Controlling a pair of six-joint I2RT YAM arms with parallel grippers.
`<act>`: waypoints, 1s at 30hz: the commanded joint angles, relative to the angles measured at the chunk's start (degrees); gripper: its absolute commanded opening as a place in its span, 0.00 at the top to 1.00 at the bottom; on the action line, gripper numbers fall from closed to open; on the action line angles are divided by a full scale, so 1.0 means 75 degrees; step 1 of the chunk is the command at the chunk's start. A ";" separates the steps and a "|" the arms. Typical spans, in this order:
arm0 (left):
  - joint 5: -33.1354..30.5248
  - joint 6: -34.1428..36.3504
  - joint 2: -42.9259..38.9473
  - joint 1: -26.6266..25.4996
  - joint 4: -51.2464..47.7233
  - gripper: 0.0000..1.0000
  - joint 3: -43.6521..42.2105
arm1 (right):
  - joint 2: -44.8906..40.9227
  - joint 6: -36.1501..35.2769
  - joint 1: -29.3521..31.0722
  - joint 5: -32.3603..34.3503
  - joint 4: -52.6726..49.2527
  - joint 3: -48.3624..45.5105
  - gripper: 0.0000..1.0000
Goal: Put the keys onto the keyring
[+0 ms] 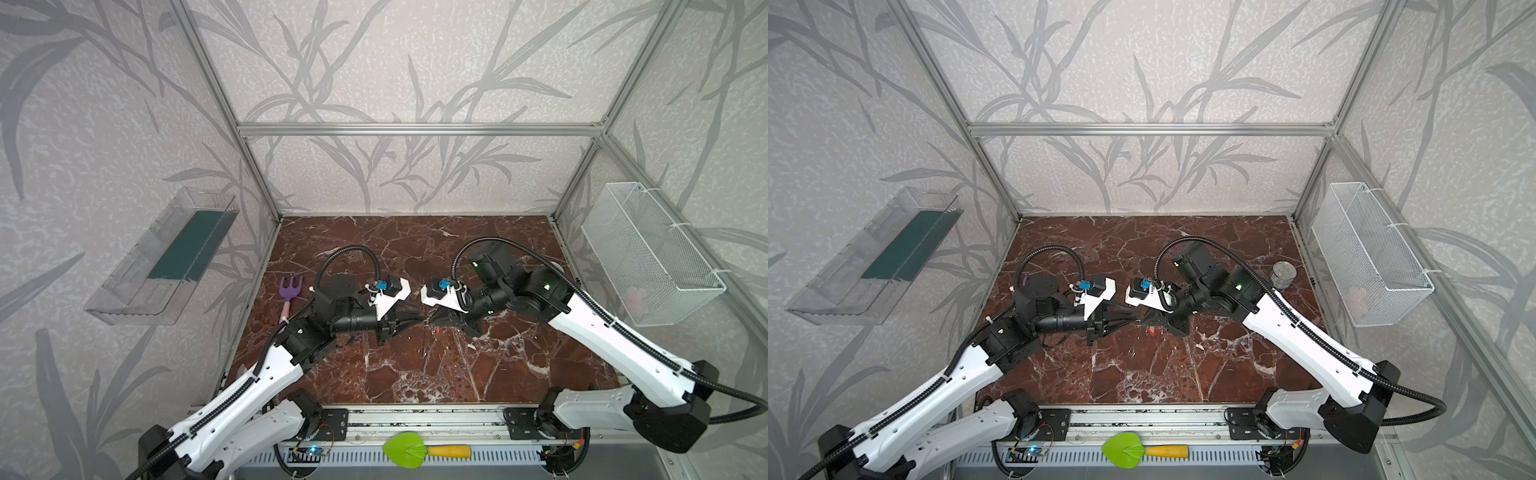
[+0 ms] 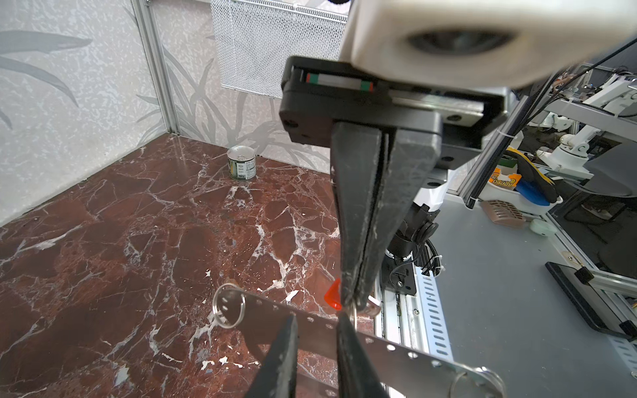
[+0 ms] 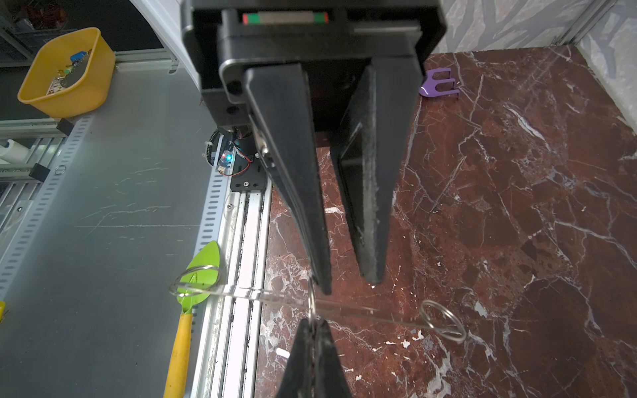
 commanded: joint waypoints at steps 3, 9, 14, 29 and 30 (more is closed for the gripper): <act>-0.0006 0.0020 -0.0338 -0.0081 0.0302 0.77 0.0002 | -0.0020 -0.0063 0.0015 -0.0001 0.0056 0.0118 1.00; -0.0011 -0.0032 -0.0435 -0.0077 0.0436 0.75 -0.0043 | -0.0075 -0.0074 0.0011 -0.0020 0.0146 0.0025 1.00; 0.0420 -0.0040 -0.0122 -0.0085 0.0243 0.75 0.0076 | -0.0114 -0.0069 0.0015 -0.0037 0.0273 0.0003 1.00; 0.0391 0.0147 0.0344 -0.0269 0.0210 0.94 0.0199 | -0.0078 -0.0056 0.0016 -0.0102 0.0378 0.0023 1.00; 0.0364 0.0158 0.0334 -0.0280 0.0230 0.97 0.0174 | -0.0094 -0.0042 0.0017 -0.0081 0.0400 0.0012 1.00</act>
